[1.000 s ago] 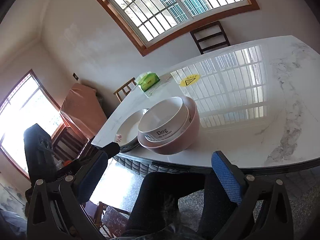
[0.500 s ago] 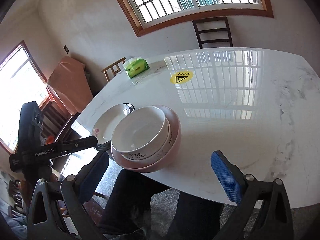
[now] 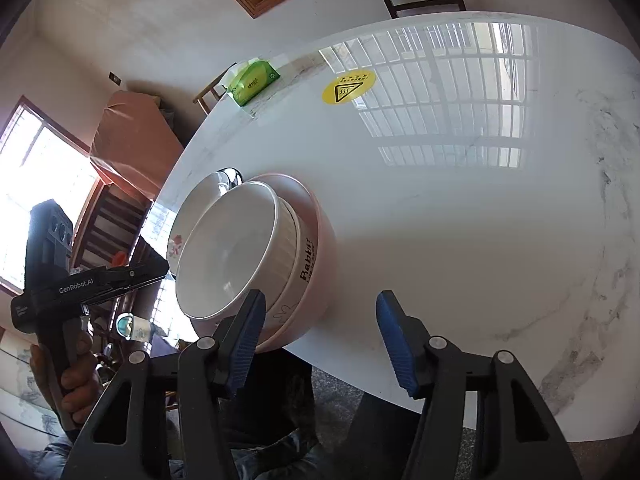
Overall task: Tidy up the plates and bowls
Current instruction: 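Move the right gripper to the rim of the nested bowl stack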
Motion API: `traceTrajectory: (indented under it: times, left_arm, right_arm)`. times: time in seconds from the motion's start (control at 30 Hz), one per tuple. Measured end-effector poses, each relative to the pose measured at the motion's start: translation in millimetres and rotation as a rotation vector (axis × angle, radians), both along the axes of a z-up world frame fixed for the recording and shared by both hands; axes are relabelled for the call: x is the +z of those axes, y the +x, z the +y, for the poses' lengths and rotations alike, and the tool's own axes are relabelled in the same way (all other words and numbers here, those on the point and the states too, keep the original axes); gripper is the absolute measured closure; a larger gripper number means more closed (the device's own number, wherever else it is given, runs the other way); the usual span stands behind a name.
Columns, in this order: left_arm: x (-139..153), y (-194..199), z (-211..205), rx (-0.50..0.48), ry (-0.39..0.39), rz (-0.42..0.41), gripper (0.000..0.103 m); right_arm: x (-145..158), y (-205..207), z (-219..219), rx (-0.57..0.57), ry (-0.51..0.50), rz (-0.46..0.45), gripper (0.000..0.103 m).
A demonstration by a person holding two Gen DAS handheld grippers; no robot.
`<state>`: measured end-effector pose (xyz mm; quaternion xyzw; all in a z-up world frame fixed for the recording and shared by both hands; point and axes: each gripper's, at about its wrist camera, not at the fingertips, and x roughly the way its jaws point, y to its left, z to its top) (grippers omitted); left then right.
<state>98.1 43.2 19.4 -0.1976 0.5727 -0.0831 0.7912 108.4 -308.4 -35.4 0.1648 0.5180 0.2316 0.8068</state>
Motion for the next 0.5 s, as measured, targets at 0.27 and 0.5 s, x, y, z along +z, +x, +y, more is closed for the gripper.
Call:
traceTrajectory:
  times: [0.27,0.5]
  left_arm:
    - [-5.7,9.1,-3.9,0.009,-0.021,0.031,0.083]
    - [-17.6,17.8,-5.5,0.011,-0.027,0.065,0.083]
  right_arm:
    - [-4.7,11.5,0.3,0.01,-0.008,0.021,0.047]
    - [-11.7,16.5,0.4,0.015,-0.025,0.045,0.047]
